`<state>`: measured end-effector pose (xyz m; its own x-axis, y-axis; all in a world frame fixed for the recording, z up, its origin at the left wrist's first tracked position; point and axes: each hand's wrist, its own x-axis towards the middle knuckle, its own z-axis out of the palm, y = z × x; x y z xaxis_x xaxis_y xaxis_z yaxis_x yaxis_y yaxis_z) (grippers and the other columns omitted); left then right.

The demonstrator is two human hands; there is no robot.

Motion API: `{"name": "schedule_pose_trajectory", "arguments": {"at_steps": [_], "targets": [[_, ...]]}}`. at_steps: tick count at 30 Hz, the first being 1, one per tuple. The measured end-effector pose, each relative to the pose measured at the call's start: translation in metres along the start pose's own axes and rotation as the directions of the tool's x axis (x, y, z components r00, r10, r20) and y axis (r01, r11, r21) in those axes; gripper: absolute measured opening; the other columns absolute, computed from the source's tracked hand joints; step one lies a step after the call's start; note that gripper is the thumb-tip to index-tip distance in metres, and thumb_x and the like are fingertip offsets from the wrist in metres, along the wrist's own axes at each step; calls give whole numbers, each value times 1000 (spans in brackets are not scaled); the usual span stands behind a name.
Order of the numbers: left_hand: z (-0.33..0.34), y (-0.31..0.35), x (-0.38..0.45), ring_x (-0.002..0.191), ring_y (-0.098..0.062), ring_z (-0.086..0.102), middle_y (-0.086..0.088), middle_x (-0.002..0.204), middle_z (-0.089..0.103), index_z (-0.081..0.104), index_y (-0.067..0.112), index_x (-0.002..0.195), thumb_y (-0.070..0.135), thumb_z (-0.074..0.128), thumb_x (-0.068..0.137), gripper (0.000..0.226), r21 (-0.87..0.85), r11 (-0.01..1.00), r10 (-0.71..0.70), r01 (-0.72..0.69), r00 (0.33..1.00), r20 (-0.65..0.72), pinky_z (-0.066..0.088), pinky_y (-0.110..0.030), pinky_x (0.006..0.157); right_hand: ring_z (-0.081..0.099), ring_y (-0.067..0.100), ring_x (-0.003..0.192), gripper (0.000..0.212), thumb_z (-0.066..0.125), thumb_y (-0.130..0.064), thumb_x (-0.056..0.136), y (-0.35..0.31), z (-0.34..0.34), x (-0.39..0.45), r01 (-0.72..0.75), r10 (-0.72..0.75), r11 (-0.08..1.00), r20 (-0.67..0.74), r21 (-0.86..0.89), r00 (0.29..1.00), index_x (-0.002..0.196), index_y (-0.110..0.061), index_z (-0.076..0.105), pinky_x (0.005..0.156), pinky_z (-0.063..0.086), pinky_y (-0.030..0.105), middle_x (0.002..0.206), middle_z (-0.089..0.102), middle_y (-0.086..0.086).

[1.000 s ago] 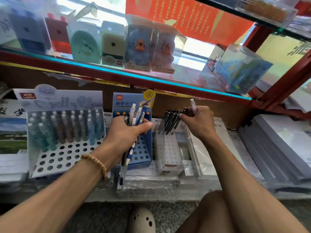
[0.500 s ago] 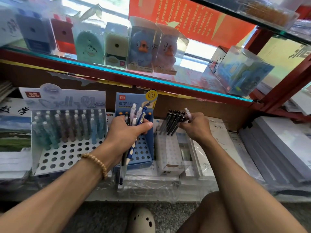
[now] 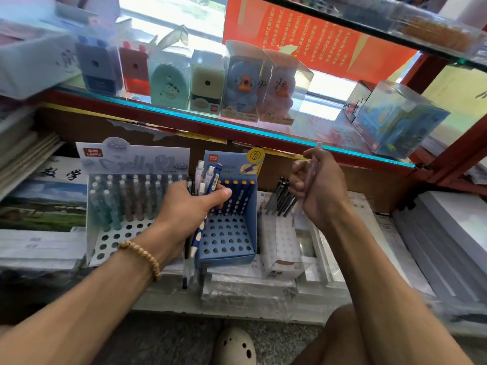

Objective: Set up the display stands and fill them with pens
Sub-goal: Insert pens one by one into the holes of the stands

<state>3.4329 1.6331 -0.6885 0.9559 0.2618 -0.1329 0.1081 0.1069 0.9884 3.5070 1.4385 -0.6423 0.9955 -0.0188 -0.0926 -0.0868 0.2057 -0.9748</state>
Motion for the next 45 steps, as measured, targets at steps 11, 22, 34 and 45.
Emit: {"name": "schedule_pose_trajectory", "arguments": {"at_steps": [11,22,34,45], "targets": [[-83,29,-19,38,-1,53,9,52,62,67,13,79,13,71,86,8,-115,992,25,-56,967,-252,40,-13,37,66,16,93,36,48,-42,100,19,71,-24,-20,42,992,174,-126,984,107,-15,70,72,58,32,109,63,7],[-145,41,-47,38,-4,40,1,63,52,66,7,92,24,72,87,19,-168,979,46,-116,926,-374,33,-14,36,66,20,78,14,64,-20,96,45,124,-40,459,-215,702,453,-544,865,87,-10,69,75,58,37,84,69,9],[-171,42,-62,40,-9,37,-1,59,49,59,15,71,22,74,86,23,-206,966,62,-154,917,-394,32,-17,37,64,2,78,2,70,-17,92,84,174,-51,603,-180,440,593,-665,785,92,-16,71,71,55,19,84,67,-8],[-173,37,-63,44,-11,41,0,59,53,60,17,67,25,78,82,25,-148,977,84,-153,917,-389,36,-20,42,65,5,75,6,67,-13,93,98,192,-46,598,-125,395,604,-698,787,92,-14,72,61,51,16,83,68,-5]]}}
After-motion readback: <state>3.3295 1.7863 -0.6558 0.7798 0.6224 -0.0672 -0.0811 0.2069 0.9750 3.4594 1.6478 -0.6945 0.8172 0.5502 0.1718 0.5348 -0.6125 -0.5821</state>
